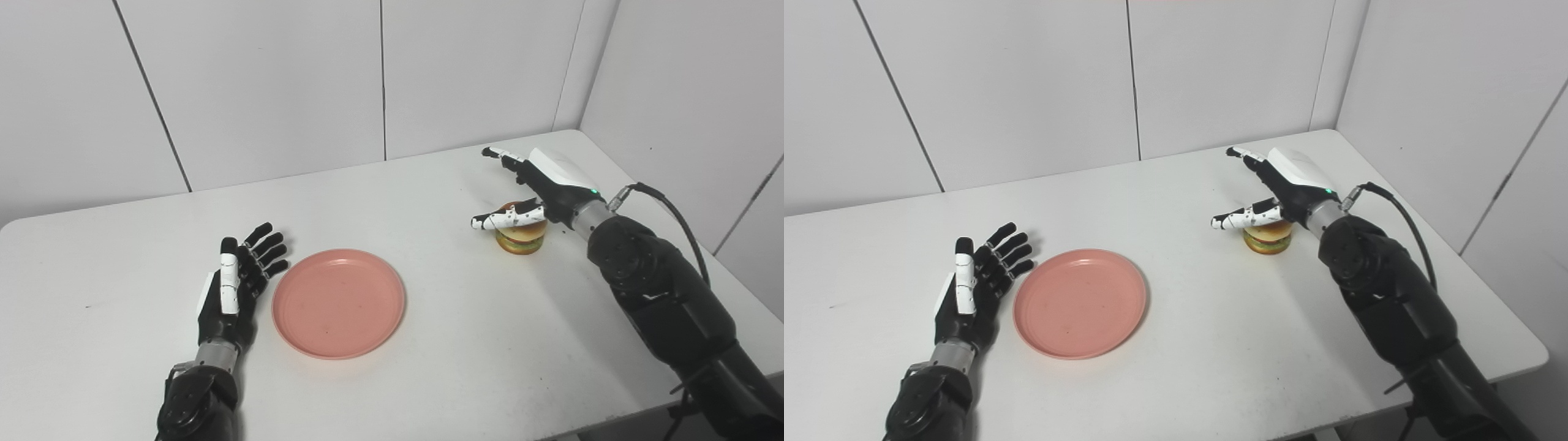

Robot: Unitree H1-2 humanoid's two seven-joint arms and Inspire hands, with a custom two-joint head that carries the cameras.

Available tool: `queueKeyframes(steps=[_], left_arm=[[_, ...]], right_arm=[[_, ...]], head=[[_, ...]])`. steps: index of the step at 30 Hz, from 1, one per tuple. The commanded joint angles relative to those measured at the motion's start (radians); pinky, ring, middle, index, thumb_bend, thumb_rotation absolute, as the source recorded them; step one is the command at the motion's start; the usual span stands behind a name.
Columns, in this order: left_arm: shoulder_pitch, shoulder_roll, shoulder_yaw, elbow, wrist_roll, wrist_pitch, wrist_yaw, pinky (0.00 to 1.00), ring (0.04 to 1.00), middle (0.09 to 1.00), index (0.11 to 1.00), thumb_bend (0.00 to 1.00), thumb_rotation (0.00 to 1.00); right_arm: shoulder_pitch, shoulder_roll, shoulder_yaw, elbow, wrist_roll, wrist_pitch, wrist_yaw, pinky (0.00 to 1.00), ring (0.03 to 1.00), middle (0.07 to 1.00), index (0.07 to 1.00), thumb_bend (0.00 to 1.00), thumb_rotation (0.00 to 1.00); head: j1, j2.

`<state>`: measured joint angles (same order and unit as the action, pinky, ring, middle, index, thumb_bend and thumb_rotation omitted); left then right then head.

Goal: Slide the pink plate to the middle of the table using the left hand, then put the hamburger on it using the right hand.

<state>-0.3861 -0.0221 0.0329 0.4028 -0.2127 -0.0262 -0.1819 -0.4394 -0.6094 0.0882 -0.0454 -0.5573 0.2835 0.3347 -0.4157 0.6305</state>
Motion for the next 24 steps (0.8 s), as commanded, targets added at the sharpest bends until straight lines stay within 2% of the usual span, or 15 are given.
queueKeyframes(steps=[1, 8, 14, 19, 24], left_arm=[[-0.019, 0.003, 0.005, 0.011, -0.007, 0.006, -0.005, 0.77, 0.818, 0.809, 0.792, 0.82, 1.00], [-0.020, 0.003, 0.007, 0.018, -0.012, 0.003, -0.010, 0.76, 0.816, 0.804, 0.785, 0.83, 1.00], [-0.016, 0.002, 0.007, 0.010, -0.014, 0.006, -0.012, 0.75, 0.814, 0.803, 0.782, 0.83, 1.00], [-0.014, 0.000, 0.007, 0.011, -0.010, -0.002, -0.009, 0.76, 0.814, 0.803, 0.783, 0.84, 1.00], [-0.011, 0.001, 0.002, 0.005, -0.011, -0.004, -0.018, 0.77, 0.820, 0.813, 0.791, 0.83, 1.00]], right_arm=[[-0.053, -0.038, -0.008, -0.007, -0.016, -0.006, -0.011, 0.75, 0.876, 0.925, 0.904, 0.80, 0.50], [-0.076, -0.075, 0.004, 0.020, -0.041, 0.004, 0.010, 0.77, 0.888, 0.932, 0.908, 0.82, 0.51], [-0.084, -0.099, 0.022, 0.065, -0.060, -0.016, 0.011, 0.77, 0.882, 0.922, 0.904, 0.83, 0.51], [-0.075, -0.106, 0.040, 0.085, -0.072, -0.037, 0.006, 0.75, 0.862, 0.907, 0.896, 0.84, 0.51], [-0.067, -0.096, 0.051, 0.101, -0.069, -0.024, 0.014, 0.69, 0.828, 0.905, 0.897, 0.86, 0.49]], head=[[-0.001, -0.001], [-0.001, -0.001], [0.002, 0.004], [0.004, 0.005], [0.011, 0.011]])
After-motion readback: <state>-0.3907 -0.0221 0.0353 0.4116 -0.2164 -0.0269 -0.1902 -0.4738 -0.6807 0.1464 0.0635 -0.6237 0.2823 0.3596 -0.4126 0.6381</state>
